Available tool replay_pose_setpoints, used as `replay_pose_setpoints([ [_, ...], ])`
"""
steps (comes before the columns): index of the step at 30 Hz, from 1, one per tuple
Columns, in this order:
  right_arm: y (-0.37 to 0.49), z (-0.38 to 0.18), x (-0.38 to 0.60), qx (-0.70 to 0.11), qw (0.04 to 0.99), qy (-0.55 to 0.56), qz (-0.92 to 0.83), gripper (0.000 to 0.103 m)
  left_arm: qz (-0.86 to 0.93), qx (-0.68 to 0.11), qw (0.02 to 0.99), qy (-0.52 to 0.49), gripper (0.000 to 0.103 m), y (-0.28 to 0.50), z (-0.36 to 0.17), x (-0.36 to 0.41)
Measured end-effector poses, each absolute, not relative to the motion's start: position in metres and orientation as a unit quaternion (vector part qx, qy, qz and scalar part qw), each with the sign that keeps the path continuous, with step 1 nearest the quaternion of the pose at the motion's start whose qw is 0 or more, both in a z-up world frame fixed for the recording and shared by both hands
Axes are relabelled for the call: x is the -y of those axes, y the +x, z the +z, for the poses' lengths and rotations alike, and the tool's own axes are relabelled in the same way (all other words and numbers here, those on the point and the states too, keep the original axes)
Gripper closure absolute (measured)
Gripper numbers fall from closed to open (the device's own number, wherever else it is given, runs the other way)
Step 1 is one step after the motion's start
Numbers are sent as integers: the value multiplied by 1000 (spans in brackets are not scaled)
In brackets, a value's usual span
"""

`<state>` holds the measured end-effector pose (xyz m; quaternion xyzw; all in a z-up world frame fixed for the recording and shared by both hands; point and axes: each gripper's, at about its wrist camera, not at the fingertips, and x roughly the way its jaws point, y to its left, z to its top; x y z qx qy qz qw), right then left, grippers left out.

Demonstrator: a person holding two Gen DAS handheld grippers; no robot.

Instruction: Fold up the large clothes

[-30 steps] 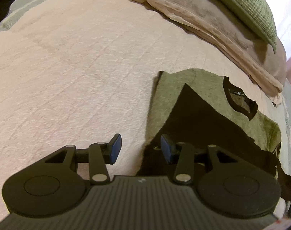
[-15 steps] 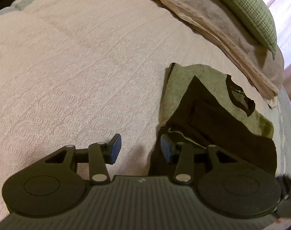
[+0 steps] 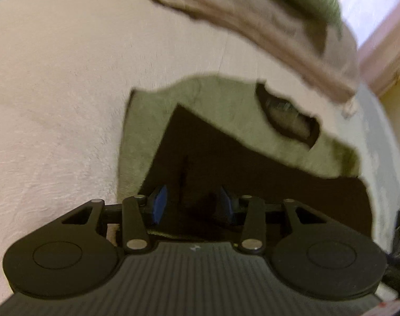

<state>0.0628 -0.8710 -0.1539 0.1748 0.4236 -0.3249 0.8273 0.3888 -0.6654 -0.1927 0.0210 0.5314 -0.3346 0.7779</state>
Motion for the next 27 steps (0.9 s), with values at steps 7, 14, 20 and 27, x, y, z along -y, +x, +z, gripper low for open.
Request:
replay_pose_setpoints([
  [7,72,-161,879,-406,832,167,-339,40,-355,-514,781,13,101,390,-188,674],
  [14,107,-182,868,-421,851,18,-314,40,-352,-444,824,-5,101,407,-139,641],
  [20,105,-197,875,-454,833,32,-314,40,-322,-483,809,94,101,398,-204,646],
  [27,78,-147,921,-435,856,167,-222,40,-329,-480,812,55,96,411,-173,626],
])
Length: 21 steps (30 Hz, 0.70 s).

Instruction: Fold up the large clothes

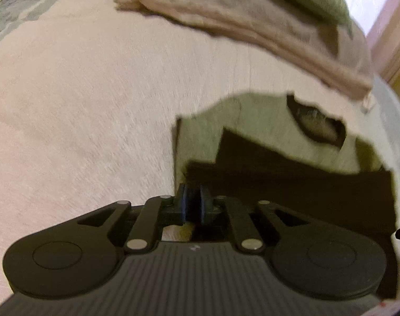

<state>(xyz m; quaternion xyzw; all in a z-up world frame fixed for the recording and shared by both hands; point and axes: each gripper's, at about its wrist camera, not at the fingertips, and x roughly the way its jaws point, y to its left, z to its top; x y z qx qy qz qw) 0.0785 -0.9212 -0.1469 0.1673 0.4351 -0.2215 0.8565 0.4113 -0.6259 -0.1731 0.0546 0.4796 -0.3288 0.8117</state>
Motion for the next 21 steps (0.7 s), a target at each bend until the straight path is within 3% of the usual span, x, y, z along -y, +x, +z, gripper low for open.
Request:
replay_pose_setpoints([
  [5,100,-121,983,-366,878,233,-203,40,-325,-449,832,31,95,434,-137,621],
  [8,148,-124,993,-383,893,173,-158,43,-346,-451,822,29,95,442,-141,646],
  [10,181,-135,989,-415,893,128,-117,59,-362,-454,813,46,95,438,-154,664],
  [14,210,-158,976,-449,889,58,-69,70,-366,-478,797,55,95,431,-185,681],
  [15,211,-163,975,-451,889,52,-64,77,-364,-480,796,59,95,430,-191,683],
  [16,211,-166,976,-450,889,53,-62,103,-360,-479,798,64,95,428,-196,683],
  [21,181,-176,1019,-408,878,169,-184,103,-352,-474,804,67,92,424,-209,681],
])
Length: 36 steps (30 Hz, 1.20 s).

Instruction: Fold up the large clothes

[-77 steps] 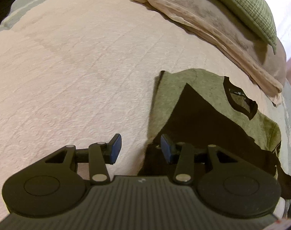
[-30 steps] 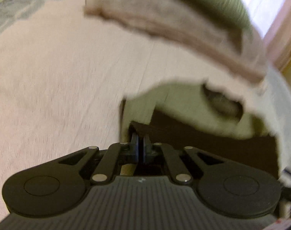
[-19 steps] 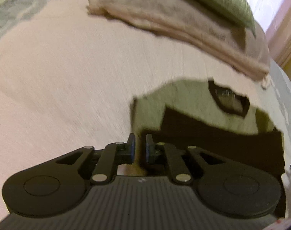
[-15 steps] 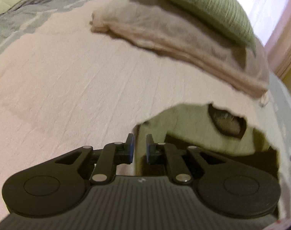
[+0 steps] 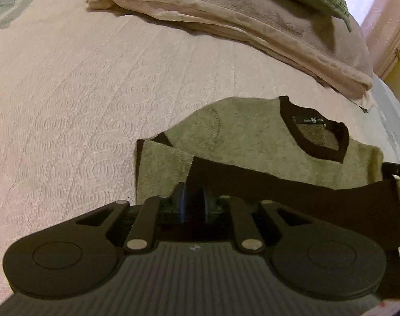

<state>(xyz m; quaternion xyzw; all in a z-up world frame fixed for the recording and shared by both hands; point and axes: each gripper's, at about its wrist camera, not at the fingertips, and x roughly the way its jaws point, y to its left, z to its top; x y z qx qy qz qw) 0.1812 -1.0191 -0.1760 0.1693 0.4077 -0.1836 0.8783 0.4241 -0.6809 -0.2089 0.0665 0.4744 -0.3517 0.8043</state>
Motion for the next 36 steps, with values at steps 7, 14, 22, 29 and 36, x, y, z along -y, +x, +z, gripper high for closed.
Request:
replay_pose_setpoints([
  [7,163,-191,1044,-395,835,297,-242,103,-353,-463,807,94,92,422,-206,689],
  [14,144,-136,978,-363,875,173,-269,87,-370,-428,823,50,92,408,-166,662],
  [22,147,-186,961,-434,844,159,-273,77,-363,-455,804,122,86,402,-205,673],
  [29,105,-127,892,-396,858,178,-275,67,-353,-447,814,112,82,369,-157,649],
  [36,69,-166,775,-490,818,114,-278,66,-354,-519,762,161,74,283,-185,619],
])
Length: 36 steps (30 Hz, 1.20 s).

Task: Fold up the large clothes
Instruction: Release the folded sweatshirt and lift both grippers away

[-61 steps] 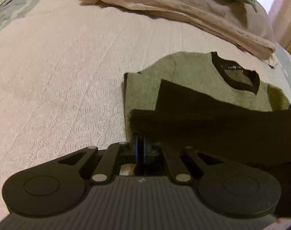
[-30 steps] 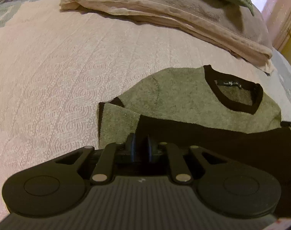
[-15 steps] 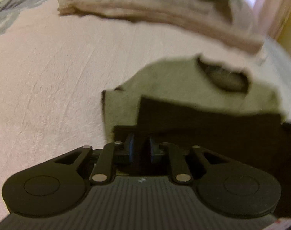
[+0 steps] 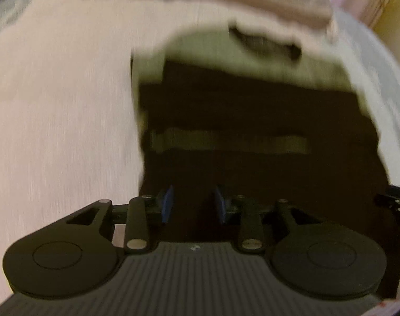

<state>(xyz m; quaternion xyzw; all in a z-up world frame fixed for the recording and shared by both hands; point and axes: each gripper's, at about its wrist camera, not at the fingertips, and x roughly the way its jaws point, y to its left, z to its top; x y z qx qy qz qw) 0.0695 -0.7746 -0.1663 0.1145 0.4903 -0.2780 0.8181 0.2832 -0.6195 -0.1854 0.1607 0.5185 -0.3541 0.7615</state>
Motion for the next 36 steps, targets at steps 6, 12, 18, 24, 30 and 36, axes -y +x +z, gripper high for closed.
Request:
replay_pose_setpoints([
  [6,2,-162,706,-549,761,160,-307,66,-345,-529,748,204,70,221,-178,556],
  [12,-43,-157,684,-608,684,259,-310,66,-309,-586,707,248,70,184,-156,516],
  [18,-37,-94,676,-552,747,276,-247,63,-286,-571,736,223,55,151,-87,513],
  [24,-61,-19,648,-488,811,245,-208,38,-294,-521,772,215,43,89,-17,510],
  [30,-103,31,619,-461,841,207,-194,36,-310,-490,789,202,32,31,37,493],
  [36,-134,54,590,-448,851,199,-187,35,-317,-470,800,196,31,4,64,490],
])
